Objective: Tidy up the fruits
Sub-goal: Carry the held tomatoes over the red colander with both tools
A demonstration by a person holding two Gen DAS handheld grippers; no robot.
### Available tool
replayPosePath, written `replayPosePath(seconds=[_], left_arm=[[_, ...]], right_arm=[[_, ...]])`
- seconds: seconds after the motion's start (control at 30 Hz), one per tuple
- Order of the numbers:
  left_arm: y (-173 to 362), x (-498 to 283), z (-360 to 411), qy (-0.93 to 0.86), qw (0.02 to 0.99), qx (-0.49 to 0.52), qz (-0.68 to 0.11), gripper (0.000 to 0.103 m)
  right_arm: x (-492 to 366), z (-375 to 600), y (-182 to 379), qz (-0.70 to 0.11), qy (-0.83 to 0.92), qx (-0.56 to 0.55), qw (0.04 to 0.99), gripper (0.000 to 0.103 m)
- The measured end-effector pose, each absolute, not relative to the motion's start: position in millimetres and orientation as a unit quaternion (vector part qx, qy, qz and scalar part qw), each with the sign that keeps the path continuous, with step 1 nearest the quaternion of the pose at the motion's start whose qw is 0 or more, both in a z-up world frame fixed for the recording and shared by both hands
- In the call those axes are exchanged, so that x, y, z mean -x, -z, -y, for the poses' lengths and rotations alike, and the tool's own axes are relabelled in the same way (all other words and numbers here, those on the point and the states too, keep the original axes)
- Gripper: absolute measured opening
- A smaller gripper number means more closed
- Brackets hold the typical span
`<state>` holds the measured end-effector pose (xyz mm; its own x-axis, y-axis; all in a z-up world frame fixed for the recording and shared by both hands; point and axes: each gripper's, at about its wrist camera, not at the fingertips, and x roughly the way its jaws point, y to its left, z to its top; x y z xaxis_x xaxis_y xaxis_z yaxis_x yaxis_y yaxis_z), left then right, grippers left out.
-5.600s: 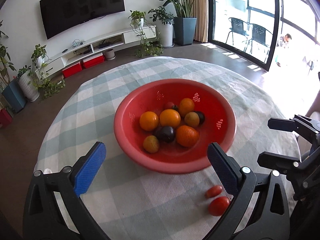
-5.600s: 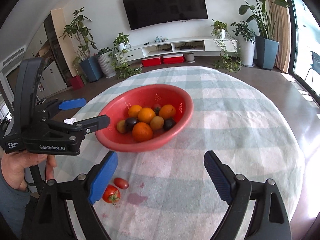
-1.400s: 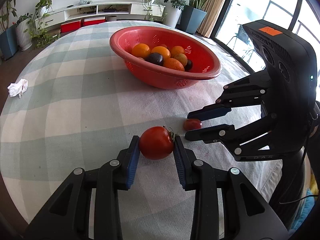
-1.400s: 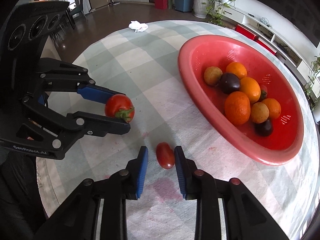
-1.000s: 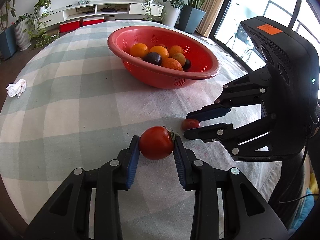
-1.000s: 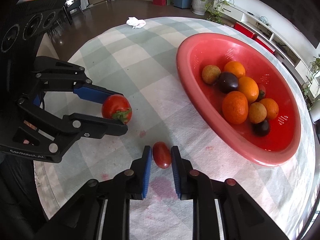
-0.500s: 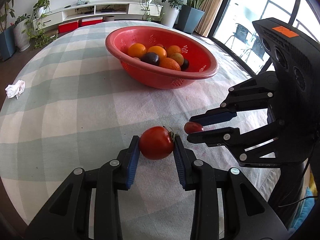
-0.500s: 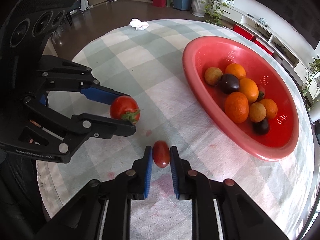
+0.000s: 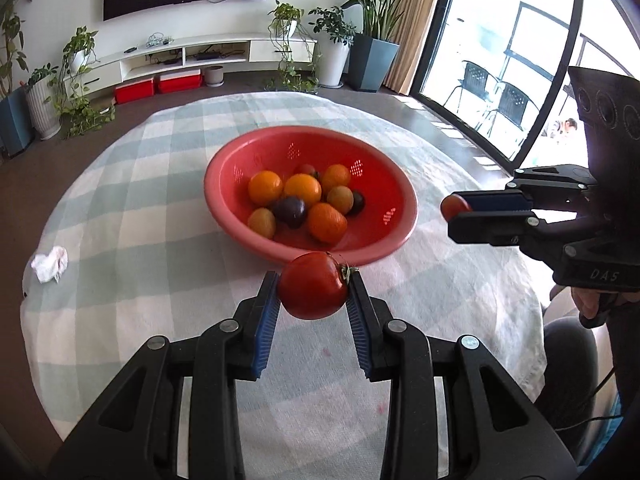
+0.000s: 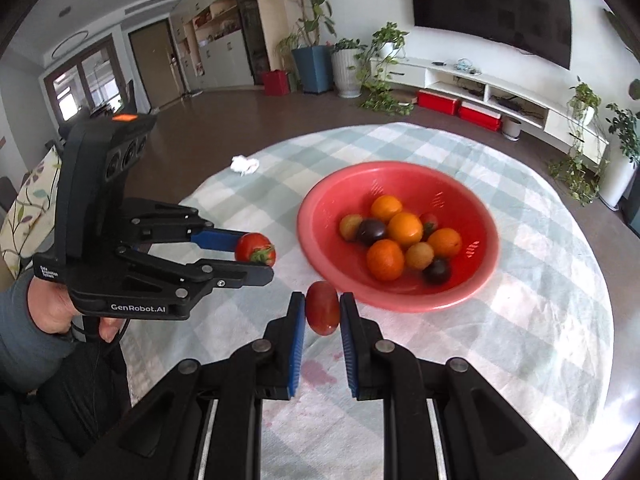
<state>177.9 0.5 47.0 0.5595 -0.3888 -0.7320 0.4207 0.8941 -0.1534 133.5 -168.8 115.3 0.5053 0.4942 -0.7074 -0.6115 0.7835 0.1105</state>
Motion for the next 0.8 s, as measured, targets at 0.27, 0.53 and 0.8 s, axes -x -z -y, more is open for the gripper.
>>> replayPosePath(seconds=[0.27,0.53,0.8], left_arm=[[-80,-246,19,0.22,0.888,-0.08,-0.397,0.031],[-41,-285,36,0.235,0.871,-0.09,-0.422,0.031],[-16,-304,35,0.23,0.871,-0.076,-0.427,0.031]], right_arm=[[-175,185,-134,-0.367,-0.257,0.044,0.893,0.019],[-218,173,-118,-0.394,-0.232,0.043,0.888,0.019],[-241,154,-90,-0.421,-0.212,0.061,0.88,0.019]])
